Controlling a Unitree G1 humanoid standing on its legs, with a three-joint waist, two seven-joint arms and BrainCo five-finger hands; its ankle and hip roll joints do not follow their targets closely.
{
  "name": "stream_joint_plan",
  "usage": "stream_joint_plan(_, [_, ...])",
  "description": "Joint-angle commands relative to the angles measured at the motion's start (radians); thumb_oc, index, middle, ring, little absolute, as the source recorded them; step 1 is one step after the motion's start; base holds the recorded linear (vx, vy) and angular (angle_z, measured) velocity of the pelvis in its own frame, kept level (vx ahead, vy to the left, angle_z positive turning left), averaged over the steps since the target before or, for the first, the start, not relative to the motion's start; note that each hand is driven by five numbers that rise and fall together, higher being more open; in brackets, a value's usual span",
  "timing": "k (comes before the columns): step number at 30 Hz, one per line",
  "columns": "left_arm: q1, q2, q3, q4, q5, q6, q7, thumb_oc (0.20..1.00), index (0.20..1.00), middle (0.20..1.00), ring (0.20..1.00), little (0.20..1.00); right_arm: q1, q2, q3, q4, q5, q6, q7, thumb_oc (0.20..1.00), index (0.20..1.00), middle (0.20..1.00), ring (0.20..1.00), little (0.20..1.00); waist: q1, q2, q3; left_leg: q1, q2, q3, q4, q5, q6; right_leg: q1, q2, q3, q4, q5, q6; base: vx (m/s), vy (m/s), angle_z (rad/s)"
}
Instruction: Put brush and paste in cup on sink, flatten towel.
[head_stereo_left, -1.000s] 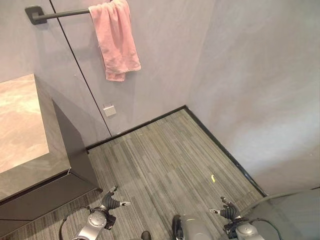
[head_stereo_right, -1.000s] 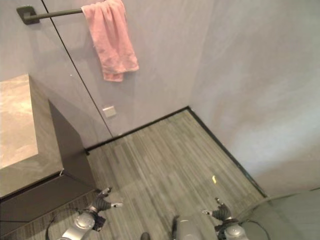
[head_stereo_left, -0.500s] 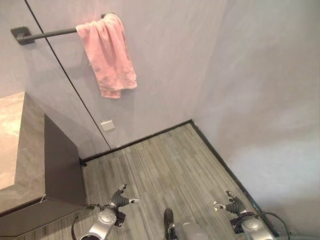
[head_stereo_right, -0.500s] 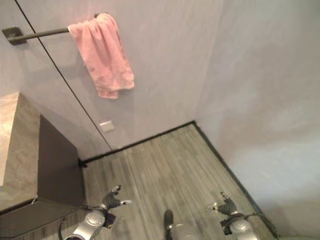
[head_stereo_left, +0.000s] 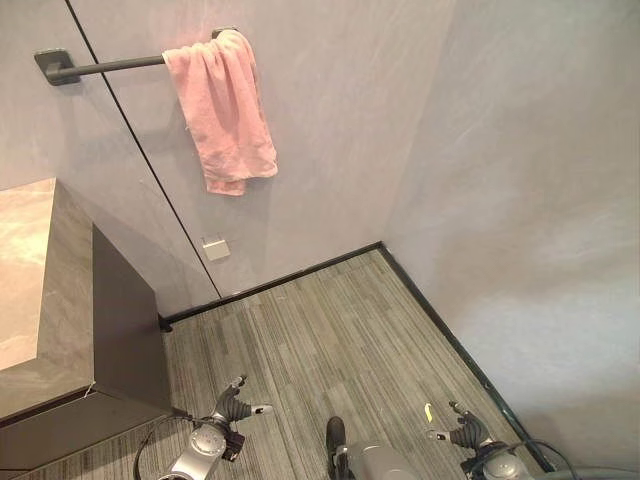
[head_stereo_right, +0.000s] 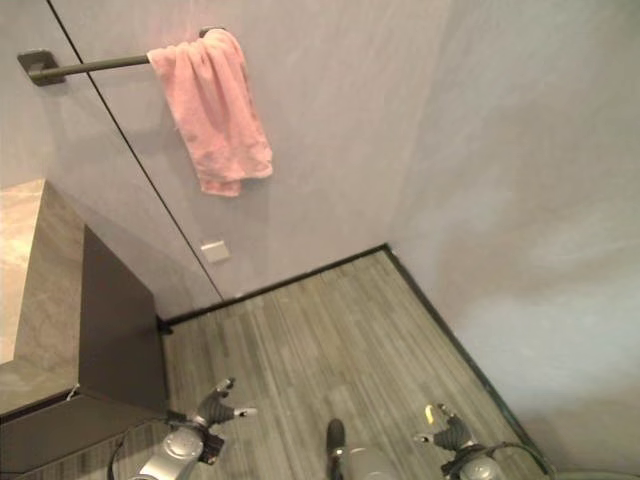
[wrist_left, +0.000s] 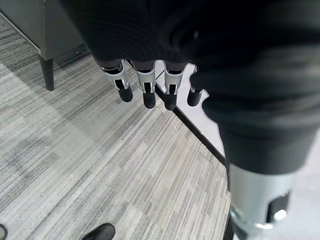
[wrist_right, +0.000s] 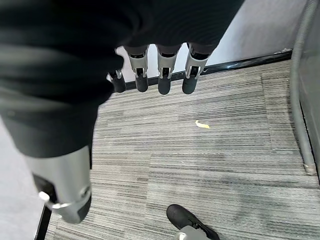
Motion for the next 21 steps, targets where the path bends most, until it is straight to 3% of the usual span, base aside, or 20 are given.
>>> stream_joint_plan(1, [-0.030, 0.034, -0.002, -0.039, 0.013, -0.032, 0.019, 1.000, 1.000, 1.000, 1.000, 1.000, -0.039, -0.003, 0.014, -0.005, -0.027, -0.019, -0.014, 1.000, 1.000, 1.000, 1.000, 1.000, -0.012, -0.035, 0.015, 0.008, -0.117, -0.029, 0.021, 0.047, 0.042, -0.025, -0.067, 0.160, -0.047, 0.127, 0.145, -0.11, 0.047, -0.03])
stream_joint_plan(5, [-0.038, 0.039, -0.004, -0.059, 0.012, -0.033, 0.019, 1.000, 1.000, 1.000, 1.000, 1.000, -0.049, -0.007, 0.013, -0.001, -0.030, -0.015, -0.018, 1.000, 1.000, 1.000, 1.000, 1.000, -0.013, -0.038, 0.028, -0.013, -0.144, -0.033, 0.032, 0.039, 0.057, -0.039, -0.077, 0.204, -0.040, 0.164, 0.158, -0.12, 0.057, 0.02])
stream_joint_plan(6, [-0.043, 0.046, -0.005, -0.069, 0.012, -0.033, 0.018, 1.000, 1.000, 1.000, 1.000, 1.000, -0.056, -0.008, 0.017, -0.005, -0.031, -0.012, -0.017, 1.000, 1.000, 1.000, 1.000, 1.000, -0.018, -0.041, 0.047, -0.038, -0.157, -0.036, 0.042, 0.042, 0.064, -0.056, -0.081, 0.259, -0.029, 0.197, 0.172, -0.12, 0.034, 0.00])
stream_joint_plan(7, [-0.043, 0.046, -0.005, -0.069, 0.012, -0.033, 0.018, 1.000, 1.000, 1.000, 1.000, 1.000, -0.056, -0.008, 0.017, -0.005, -0.031, -0.012, -0.017, 1.000, 1.000, 1.000, 1.000, 1.000, -0.017, -0.042, 0.046, -0.040, -0.158, -0.034, 0.043, 0.042, 0.064, -0.059, -0.081, 0.261, -0.028, 0.198, 0.173, -0.23, 0.062, -0.01])
stream_joint_plan(8, [-0.048, 0.053, -0.006, -0.076, 0.010, -0.035, 0.015, 1.000, 1.000, 1.000, 1.000, 1.000, -0.053, -0.009, 0.019, -0.005, -0.029, -0.011, -0.013, 1.000, 1.000, 1.000, 1.000, 1.000, -0.034, -0.038, 0.060, -0.070, -0.164, -0.045, 0.070, 0.040, 0.065, -0.069, -0.072, 0.379, -0.013, 0.203, 0.185, -0.11, 0.029, -0.03])
stream_joint_plan(9, [-0.048, 0.053, -0.006, -0.076, 0.010, -0.035, 0.015, 1.000, 1.000, 1.000, 1.000, 1.000, -0.053, -0.009, 0.019, -0.005, -0.029, -0.011, -0.013, 1.000, 1.000, 1.000, 1.000, 1.000, -0.033, -0.038, 0.060, -0.071, -0.164, -0.044, 0.072, 0.039, 0.065, -0.071, -0.071, 0.380, -0.013, 0.202, 0.185, -0.15, 0.047, 0.29])
stream_joint_plan(10, [-0.049, 0.052, -0.008, -0.077, 0.012, -0.037, 0.014, 1.000, 1.000, 1.000, 1.000, 1.000, -0.050, -0.010, 0.016, 0.002, -0.028, -0.011, -0.013, 1.000, 1.000, 1.000, 1.000, 1.000, -0.042, -0.034, 0.065, -0.085, -0.171, -0.056, 0.094, 0.035, 0.068, -0.076, -0.068, 0.431, 0.001, 0.207, 0.185, -0.06, 0.034, 0.56])
stream_joint_plan(11, [-0.049, 0.052, -0.008, -0.076, 0.011, -0.037, 0.014, 1.000, 1.000, 1.000, 1.000, 1.000, -0.049, -0.010, 0.015, 0.004, -0.029, -0.010, -0.012, 1.000, 1.000, 1.000, 1.000, 1.000, -0.042, -0.032, 0.066, -0.092, -0.172, -0.053, 0.106, 0.031, 0.069, -0.082, -0.069, 0.430, 0.004, 0.197, 0.178, -0.08, 0.060, 0.66])
stream_joint_plan(13, [-0.027, 0.048, 0.007, -0.061, 0.012, -0.031, 0.018, 1.000, 1.000, 1.000, 1.000, 1.000, -0.049, -0.004, 0.012, 0.028, -0.051, -0.002, -0.014, 1.000, 1.000, 1.000, 1.000, 1.000, -0.018, -0.035, 0.062, -0.088, -0.177, -0.021, 0.108, 0.024, 0.070, -0.072, -0.112, 0.315, -0.028, 0.187, 0.162, -0.03, 0.038, 0.23])
stream_joint_plan(17, [-0.010, 0.045, 0.016, -0.043, 0.007, -0.032, 0.017, 1.000, 1.000, 1.000, 1.000, 1.000, -0.047, -0.002, 0.019, 0.030, -0.061, -0.005, -0.008, 1.000, 1.000, 1.000, 1.000, 1.000, -0.013, -0.047, 0.059, -0.080, -0.183, -0.011, 0.120, 0.012, 0.066, -0.072, -0.124, 0.287, -0.032, 0.224, 0.179, 0.03, -0.017, -0.42])
stream_joint_plan(21, [-0.012, 0.035, 0.015, -0.030, 0.002, -0.029, 0.023, 1.000, 1.000, 1.000, 1.000, 1.000, -0.055, -0.004, 0.028, 0.017, -0.072, -0.004, -0.014, 1.000, 1.000, 1.000, 1.000, 1.000, -0.004, -0.055, 0.057, -0.056, -0.175, -0.006, 0.108, 0.000, 0.069, -0.069, -0.126, 0.225, 0.009, 0.199, 0.177, 0.01, -0.027, 0.03])
